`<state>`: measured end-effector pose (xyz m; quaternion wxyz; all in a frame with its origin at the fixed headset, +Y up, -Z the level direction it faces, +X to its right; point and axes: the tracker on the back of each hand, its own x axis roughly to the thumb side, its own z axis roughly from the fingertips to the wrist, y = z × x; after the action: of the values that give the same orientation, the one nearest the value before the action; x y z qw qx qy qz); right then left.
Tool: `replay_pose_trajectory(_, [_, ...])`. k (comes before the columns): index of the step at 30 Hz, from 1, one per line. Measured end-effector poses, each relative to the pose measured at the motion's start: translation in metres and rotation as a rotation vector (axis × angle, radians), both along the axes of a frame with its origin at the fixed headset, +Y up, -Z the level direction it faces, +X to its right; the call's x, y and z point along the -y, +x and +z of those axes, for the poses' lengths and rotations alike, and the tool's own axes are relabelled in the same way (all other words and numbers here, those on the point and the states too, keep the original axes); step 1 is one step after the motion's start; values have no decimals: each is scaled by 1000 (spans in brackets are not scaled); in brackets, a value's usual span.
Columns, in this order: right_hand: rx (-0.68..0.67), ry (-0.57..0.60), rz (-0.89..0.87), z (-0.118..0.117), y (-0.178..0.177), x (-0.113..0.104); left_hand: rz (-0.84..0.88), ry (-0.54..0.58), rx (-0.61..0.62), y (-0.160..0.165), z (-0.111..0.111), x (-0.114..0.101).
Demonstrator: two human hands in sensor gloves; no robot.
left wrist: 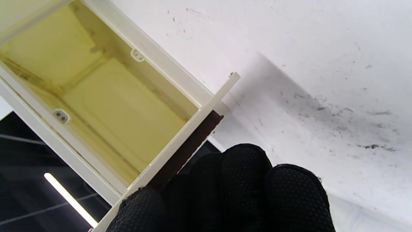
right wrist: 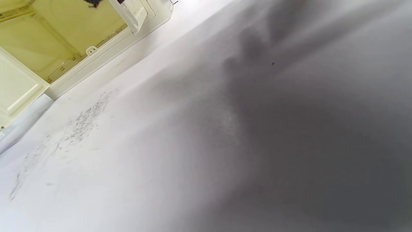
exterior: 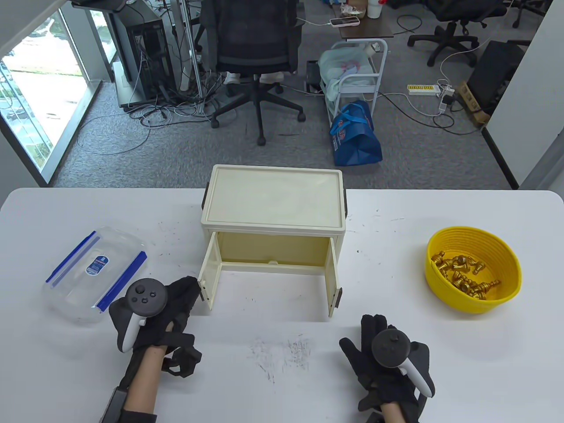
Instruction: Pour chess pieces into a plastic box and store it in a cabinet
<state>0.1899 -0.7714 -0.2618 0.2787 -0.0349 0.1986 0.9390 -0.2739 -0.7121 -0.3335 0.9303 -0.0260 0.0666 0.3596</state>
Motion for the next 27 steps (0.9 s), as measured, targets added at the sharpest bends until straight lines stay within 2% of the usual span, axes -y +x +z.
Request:
replay_pose_trajectory(4, [-2, -5, 5, 0, -1, 0, 131, -10, -3, -9, -1, 12])
replay_pose_trajectory(7, [-5, -9, 6, 0, -1, 0, 168, -14, 0, -12, -1, 16])
replay_pose_trajectory(20, [-8, -11, 8, -1, -2, 0, 141, -8, -36, -18, 2, 18])
replay_pose_trajectory(27, [-9, -7, 4, -1, -2, 0, 110, 11, -63, -26, 2, 5])
